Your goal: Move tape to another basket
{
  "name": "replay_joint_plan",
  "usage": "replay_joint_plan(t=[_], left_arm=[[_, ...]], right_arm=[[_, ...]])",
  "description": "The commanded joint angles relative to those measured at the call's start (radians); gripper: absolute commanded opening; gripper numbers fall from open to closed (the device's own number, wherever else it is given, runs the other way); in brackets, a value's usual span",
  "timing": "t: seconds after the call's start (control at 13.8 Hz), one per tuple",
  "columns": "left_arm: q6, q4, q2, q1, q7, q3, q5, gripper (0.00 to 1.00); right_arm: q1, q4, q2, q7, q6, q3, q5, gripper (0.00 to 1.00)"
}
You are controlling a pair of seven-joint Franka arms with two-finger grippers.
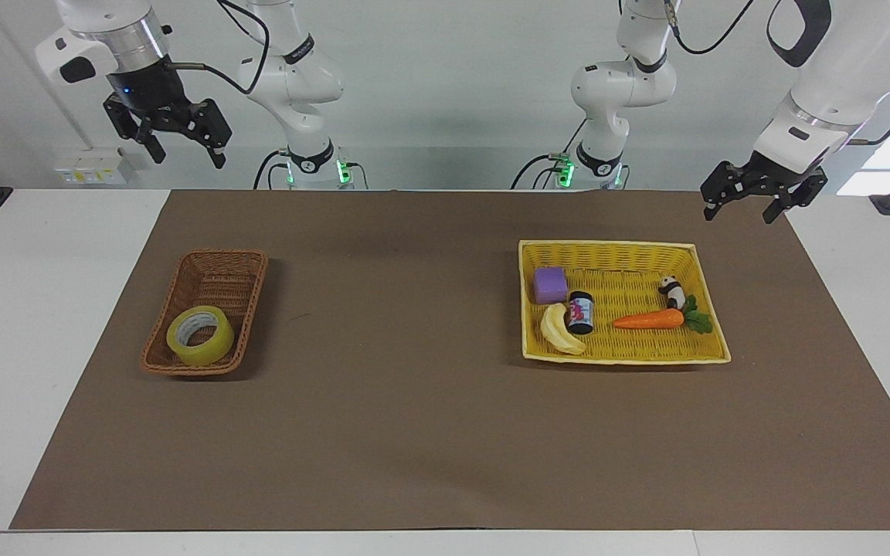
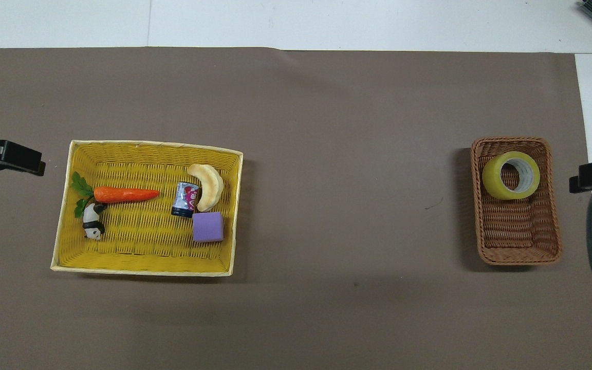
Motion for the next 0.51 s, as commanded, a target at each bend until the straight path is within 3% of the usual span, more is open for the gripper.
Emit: replay_joint_plan(t=[0.0, 0.43], left_arm=[[-0.011, 0.012, 0.004, 0.014, 0.005, -0.006, -0.015, 1.00], [-0.015, 0.012, 0.004, 0.014, 0.009, -0.006, -0.015, 1.00]], right_arm=[[-0.001, 0.020, 0.010, -0.040, -0.016, 0.004, -0.026, 1.00], [-0.001, 0.014, 0.005, -0.035, -0.005, 0.004, -0.020, 1.00]])
